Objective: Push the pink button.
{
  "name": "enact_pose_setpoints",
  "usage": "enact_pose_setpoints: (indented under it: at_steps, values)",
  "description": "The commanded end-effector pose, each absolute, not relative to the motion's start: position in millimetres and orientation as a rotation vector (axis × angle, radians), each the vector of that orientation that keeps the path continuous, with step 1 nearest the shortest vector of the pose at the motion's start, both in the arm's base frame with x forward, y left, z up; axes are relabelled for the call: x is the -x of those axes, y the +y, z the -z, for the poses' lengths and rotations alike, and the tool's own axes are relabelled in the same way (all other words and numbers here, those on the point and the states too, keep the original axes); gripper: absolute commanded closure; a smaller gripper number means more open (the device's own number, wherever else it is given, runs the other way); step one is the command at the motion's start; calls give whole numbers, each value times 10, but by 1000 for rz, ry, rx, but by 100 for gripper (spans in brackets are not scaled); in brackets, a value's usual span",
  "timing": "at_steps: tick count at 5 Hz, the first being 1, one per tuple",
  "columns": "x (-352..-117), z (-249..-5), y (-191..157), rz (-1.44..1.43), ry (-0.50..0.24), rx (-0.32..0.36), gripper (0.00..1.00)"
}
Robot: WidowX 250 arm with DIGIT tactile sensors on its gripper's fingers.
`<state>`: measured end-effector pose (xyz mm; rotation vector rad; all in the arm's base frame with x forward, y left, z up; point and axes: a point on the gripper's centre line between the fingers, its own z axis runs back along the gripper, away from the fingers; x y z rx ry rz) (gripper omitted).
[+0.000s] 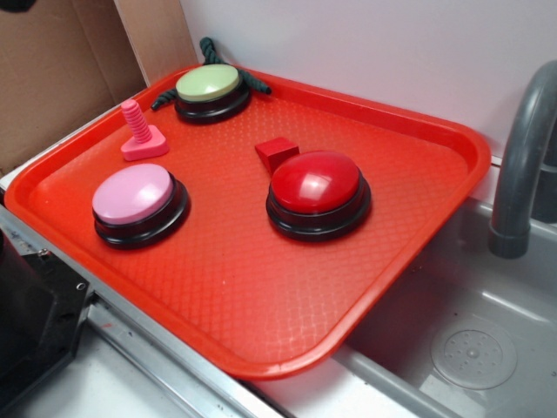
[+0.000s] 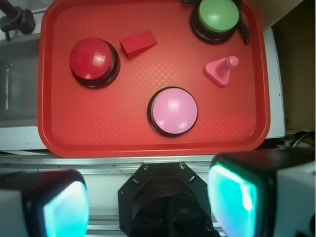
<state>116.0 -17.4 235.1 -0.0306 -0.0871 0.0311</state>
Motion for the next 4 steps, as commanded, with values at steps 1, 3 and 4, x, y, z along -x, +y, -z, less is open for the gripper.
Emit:
enact_pose_setpoints:
  at_steps: [1, 3, 4]
  values:
    - [-1160, -2351, -174, -31, -87, 31, 0]
    - [-1476, -1587, 341, -31, 46, 55, 0]
    - [-1615, -1249, 339, -48, 16, -34, 0]
